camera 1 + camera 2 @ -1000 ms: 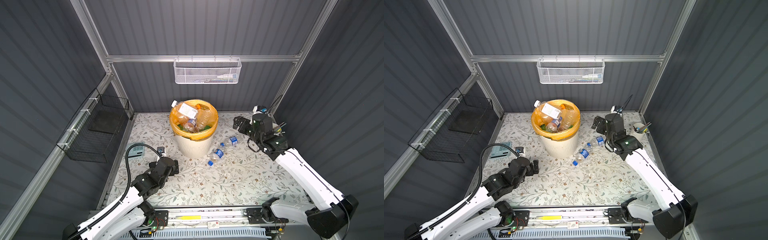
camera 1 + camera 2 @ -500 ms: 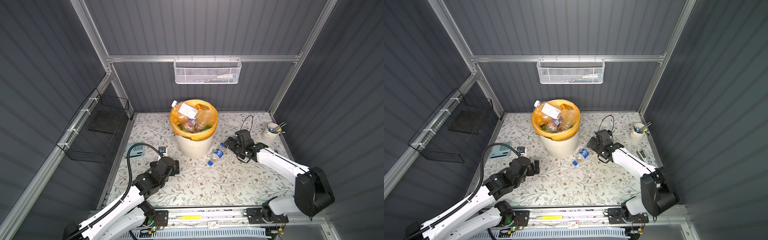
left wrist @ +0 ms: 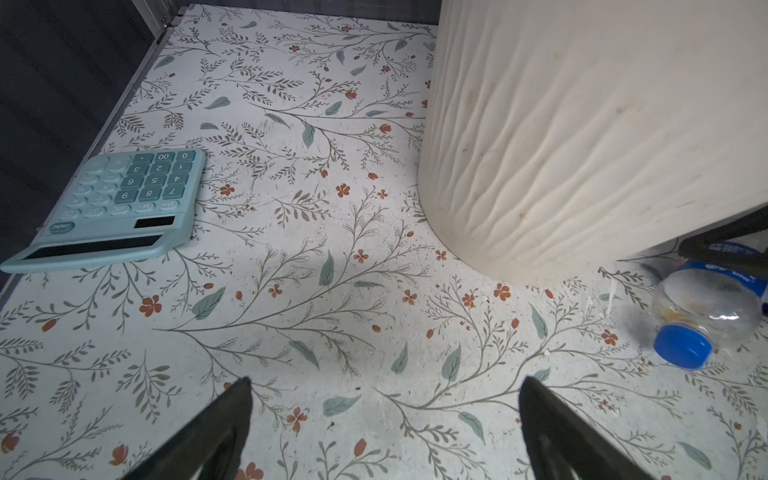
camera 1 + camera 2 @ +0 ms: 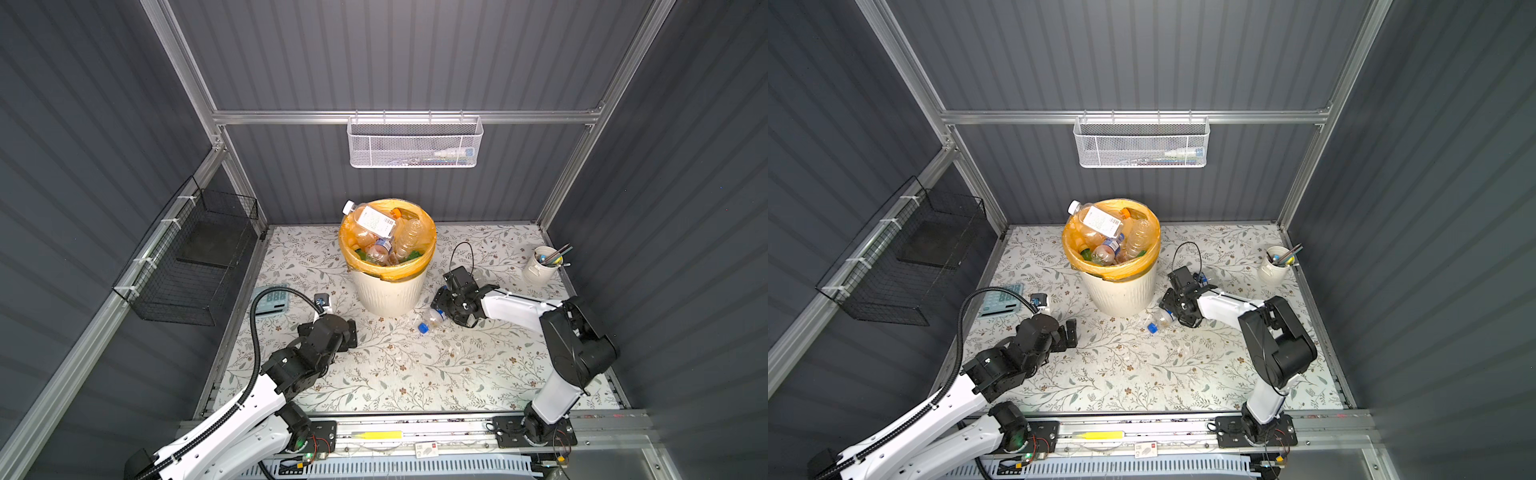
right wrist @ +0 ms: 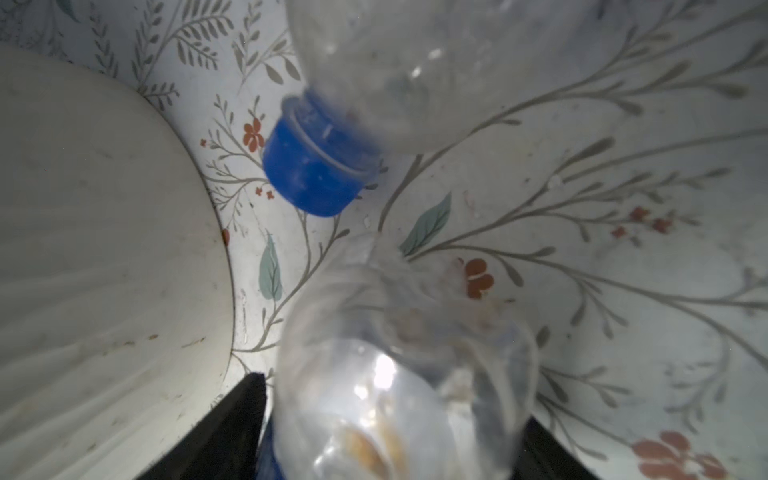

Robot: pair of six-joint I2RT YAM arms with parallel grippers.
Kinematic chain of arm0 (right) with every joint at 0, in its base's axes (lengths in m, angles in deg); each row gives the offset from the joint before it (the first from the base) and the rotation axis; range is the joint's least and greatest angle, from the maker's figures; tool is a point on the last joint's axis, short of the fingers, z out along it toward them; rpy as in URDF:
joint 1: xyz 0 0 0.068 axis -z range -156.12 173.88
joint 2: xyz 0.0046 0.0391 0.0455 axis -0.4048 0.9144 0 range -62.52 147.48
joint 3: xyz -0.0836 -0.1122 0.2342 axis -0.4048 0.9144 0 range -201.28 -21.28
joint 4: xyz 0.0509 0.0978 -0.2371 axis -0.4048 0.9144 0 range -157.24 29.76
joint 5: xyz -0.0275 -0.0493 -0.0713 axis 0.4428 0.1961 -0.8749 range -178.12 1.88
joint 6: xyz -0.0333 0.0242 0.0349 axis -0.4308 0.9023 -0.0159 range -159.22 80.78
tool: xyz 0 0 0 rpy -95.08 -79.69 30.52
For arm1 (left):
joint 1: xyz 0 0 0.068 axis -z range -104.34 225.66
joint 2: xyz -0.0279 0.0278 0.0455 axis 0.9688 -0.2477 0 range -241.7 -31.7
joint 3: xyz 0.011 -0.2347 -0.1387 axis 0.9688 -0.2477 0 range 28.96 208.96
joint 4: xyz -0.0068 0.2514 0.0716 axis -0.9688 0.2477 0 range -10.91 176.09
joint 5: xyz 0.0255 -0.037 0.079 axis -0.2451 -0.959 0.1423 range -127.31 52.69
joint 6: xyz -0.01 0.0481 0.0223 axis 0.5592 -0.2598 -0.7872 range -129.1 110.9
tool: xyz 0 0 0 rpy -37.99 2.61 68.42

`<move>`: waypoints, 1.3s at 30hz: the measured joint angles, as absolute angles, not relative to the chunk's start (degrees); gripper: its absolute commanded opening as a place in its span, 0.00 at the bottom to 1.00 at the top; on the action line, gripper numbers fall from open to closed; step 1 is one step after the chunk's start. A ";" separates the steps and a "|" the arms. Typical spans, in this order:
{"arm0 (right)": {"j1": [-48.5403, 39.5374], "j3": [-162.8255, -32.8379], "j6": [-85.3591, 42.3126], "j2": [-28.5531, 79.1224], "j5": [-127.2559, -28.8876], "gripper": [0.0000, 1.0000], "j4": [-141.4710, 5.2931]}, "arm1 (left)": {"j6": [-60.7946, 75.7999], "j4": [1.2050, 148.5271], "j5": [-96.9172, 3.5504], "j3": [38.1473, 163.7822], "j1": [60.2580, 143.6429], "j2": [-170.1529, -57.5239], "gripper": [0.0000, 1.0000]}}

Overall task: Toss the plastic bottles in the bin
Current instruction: 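Lower the right gripper onto the blue-labelled water bottle and close, then lift the blue-labelled water bottle and drop it into the bin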

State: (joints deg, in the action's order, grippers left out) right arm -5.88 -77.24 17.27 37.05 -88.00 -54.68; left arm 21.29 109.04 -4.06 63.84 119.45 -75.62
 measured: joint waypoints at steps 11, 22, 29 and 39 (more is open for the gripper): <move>-5.22 -77.62 10.75 20.64 -92.94 0.48 -51.38 | 21.57 109.76 -2.53 63.47 119.45 -74.55 1.00; -6.10 -107.93 -8.94 1.51 -105.90 0.55 -56.06 | 22.93 109.39 -1.72 61.94 119.43 -75.07 1.00; -10.93 -121.79 -15.30 12.86 -104.11 0.60 -63.62 | 23.10 109.33 -1.72 61.94 119.43 -75.42 1.00; -15.28 -127.34 -18.86 41.27 -97.32 0.99 -44.96 | 23.08 109.96 -1.50 61.94 119.45 -74.50 1.00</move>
